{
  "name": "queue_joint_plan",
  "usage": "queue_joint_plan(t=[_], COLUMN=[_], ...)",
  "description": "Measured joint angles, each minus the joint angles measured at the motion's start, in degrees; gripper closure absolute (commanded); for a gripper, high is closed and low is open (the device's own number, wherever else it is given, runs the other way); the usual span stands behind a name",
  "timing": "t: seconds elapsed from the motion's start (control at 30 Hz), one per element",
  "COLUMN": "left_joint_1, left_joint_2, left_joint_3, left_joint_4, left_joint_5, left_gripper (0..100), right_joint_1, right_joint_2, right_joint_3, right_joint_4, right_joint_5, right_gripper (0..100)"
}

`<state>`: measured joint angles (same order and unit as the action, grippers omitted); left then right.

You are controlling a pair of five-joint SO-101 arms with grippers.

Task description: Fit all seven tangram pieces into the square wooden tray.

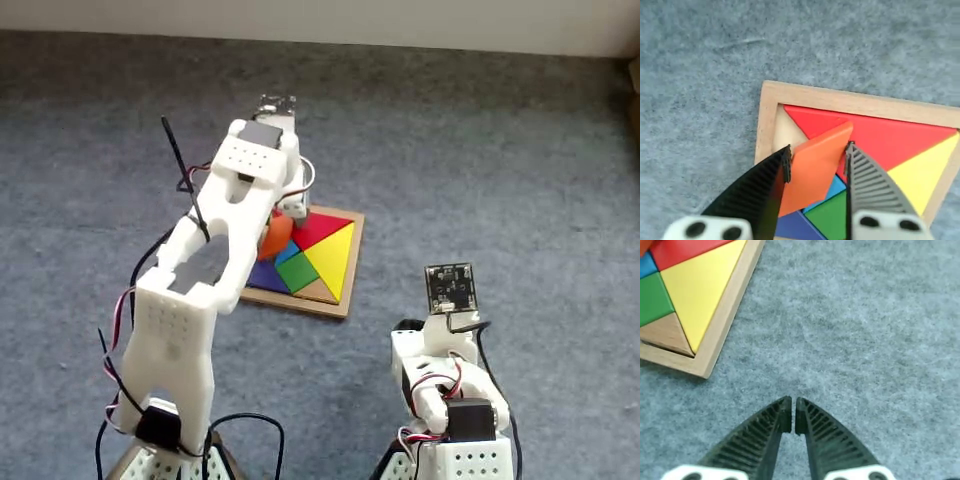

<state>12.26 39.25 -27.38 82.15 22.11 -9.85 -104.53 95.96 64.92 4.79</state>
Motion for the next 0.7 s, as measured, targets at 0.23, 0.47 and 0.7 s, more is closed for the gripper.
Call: queue_joint_plan(t=[0.23,0.47,0.7], left_joint_1=[1.7,1.6,4.2], left_joint_2=[-3.4,-4.0,0.0], left_joint_3=[-2.4,-3.6,-3.8], left_joint_4=[4.5,6.5,6.9], left_joint_5=[0.0,-0.4,-3.1], left_gripper=[81,81,81], right_joint_1=[0.0,0.0,0.0], right_joint_2=[0.0,0.0,0.0], right_joint_3=[0.0,0.0,0.0], right_joint_4=[0.0,0.0,0.0], right_joint_5=[0.0,0.0,0.0], right_gripper=[96.9,96.9,96.9])
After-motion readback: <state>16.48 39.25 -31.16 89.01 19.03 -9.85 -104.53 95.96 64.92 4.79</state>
